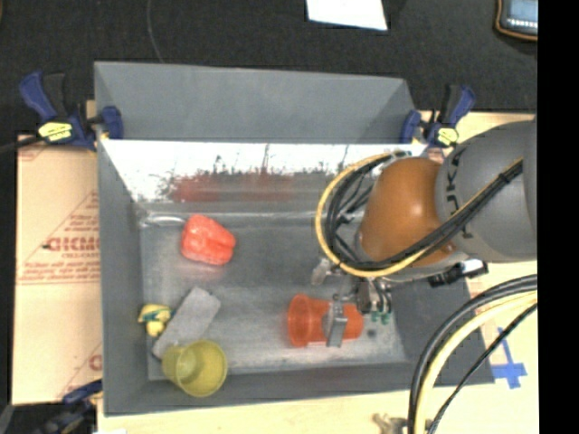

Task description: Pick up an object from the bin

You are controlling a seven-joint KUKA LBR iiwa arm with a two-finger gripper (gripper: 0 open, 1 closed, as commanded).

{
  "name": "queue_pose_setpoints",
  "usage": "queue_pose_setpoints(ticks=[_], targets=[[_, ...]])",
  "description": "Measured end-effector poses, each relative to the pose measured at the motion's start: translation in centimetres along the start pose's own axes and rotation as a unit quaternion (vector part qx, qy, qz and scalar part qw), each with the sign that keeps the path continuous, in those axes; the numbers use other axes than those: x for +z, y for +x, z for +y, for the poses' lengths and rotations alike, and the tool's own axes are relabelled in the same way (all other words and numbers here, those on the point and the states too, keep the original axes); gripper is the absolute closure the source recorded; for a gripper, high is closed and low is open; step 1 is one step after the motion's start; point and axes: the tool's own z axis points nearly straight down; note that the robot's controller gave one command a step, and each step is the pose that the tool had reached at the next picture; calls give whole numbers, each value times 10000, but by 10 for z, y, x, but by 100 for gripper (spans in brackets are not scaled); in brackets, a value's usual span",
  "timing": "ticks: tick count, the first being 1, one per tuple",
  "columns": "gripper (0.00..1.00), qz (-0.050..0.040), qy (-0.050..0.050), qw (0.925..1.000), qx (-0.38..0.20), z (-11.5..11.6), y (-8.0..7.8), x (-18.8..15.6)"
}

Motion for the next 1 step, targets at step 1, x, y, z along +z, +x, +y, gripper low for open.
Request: queue_pose_setpoints(ticks=[1], targets=[[0, -37, -23, 10000, -80, -4, 1, 23]])
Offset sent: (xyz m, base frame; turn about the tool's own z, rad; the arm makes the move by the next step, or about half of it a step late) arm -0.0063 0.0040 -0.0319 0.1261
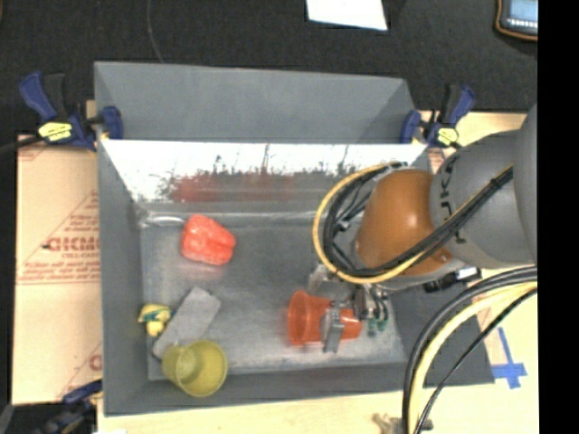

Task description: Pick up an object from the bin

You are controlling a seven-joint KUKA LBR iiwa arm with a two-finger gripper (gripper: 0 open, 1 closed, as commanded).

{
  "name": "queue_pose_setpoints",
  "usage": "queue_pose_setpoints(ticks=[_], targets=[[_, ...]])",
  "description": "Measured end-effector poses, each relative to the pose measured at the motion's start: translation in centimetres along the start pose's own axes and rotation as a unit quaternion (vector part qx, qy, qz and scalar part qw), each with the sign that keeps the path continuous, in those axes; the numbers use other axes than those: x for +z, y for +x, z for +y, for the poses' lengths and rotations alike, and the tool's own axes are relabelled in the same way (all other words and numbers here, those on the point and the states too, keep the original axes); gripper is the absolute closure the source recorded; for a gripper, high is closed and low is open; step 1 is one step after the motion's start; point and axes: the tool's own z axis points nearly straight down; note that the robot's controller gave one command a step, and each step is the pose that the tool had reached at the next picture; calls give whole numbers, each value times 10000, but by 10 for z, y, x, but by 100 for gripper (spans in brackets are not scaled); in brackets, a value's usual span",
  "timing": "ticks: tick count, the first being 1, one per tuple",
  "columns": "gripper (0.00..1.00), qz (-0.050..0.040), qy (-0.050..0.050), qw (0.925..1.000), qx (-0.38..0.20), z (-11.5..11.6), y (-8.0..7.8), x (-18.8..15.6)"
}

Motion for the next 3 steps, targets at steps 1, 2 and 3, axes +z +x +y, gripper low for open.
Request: queue_pose_setpoints(ticks=[1, 2, 3], targets=[[100, -9, 20, 9976, 693, 5, 2, 1], [100, -10, 21, 9976, 690, 5, 2, 0], [100, 12, 23, 9977, 685, 5, 5, -23]])
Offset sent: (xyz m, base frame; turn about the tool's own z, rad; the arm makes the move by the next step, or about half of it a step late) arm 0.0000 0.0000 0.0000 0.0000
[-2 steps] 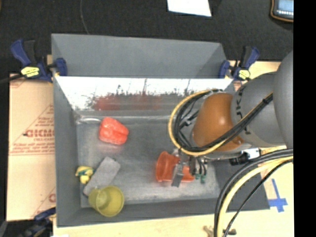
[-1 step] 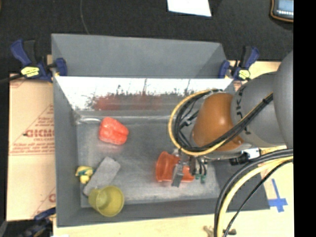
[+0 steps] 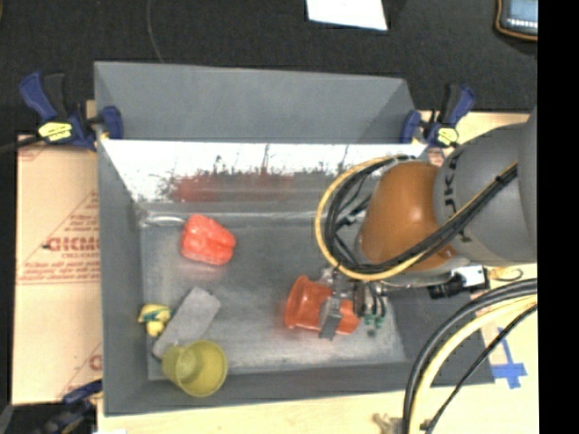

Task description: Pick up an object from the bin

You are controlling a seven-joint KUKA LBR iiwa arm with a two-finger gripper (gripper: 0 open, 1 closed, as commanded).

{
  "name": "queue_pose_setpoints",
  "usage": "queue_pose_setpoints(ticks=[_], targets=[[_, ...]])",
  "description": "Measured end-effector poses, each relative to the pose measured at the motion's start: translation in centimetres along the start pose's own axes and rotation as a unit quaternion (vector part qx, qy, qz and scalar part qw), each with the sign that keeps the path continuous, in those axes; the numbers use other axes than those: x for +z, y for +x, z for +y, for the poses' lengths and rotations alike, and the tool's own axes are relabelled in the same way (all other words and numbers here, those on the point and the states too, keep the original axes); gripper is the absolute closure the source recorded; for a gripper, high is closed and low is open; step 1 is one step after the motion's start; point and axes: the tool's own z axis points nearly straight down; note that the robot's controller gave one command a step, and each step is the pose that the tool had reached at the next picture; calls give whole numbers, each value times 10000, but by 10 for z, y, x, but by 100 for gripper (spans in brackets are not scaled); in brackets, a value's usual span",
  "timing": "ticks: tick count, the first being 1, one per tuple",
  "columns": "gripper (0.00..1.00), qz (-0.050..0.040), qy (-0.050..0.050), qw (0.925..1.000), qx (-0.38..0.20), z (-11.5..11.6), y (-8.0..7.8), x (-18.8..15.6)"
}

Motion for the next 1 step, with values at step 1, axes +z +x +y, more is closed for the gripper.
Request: queue_pose_setpoints(ticks=[1], targets=[[100, -23, -5, 10000, -13, 0, -2, -32]])
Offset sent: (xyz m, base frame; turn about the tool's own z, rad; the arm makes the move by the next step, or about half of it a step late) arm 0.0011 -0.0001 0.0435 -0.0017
